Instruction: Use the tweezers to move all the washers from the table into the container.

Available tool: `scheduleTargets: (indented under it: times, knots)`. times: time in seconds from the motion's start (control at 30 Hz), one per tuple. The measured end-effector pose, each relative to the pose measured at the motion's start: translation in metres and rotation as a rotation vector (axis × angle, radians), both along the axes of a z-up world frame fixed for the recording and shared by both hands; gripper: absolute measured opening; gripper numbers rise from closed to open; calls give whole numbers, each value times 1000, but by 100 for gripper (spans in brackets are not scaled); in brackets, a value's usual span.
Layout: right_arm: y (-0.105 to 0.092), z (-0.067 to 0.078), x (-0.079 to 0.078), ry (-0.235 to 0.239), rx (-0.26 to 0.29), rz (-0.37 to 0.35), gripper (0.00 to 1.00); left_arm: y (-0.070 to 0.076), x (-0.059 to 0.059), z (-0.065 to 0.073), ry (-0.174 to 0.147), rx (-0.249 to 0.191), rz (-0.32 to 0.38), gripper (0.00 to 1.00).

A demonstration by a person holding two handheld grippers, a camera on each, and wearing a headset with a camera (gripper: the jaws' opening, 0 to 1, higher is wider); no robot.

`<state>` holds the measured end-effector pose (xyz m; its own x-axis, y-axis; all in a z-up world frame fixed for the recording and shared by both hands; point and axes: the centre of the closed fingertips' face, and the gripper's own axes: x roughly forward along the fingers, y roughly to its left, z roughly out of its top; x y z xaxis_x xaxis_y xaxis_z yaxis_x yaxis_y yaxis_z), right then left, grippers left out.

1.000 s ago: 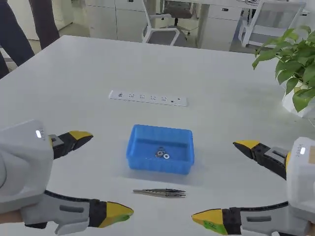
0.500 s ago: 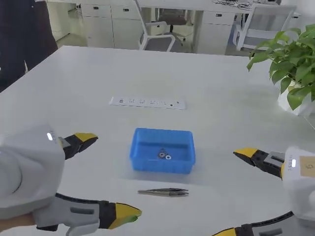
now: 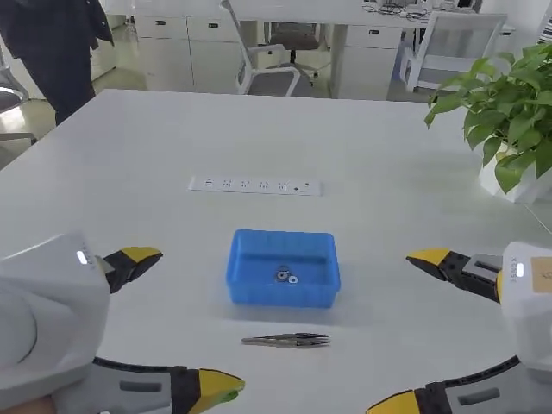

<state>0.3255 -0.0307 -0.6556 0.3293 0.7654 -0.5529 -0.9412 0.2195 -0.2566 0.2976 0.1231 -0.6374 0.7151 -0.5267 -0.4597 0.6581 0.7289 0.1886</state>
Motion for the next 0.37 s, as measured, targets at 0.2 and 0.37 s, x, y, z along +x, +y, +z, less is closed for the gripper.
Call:
scheduleTargets:
  times: [0.2,0.37]
  knots:
    - [-4,-4,-3,29,2,-17,100,-1,-3,0,8,1,4,100]
    - [-3,-4,-7,39,5,-15,100,-5,-6,-2,22,1,-2,100]
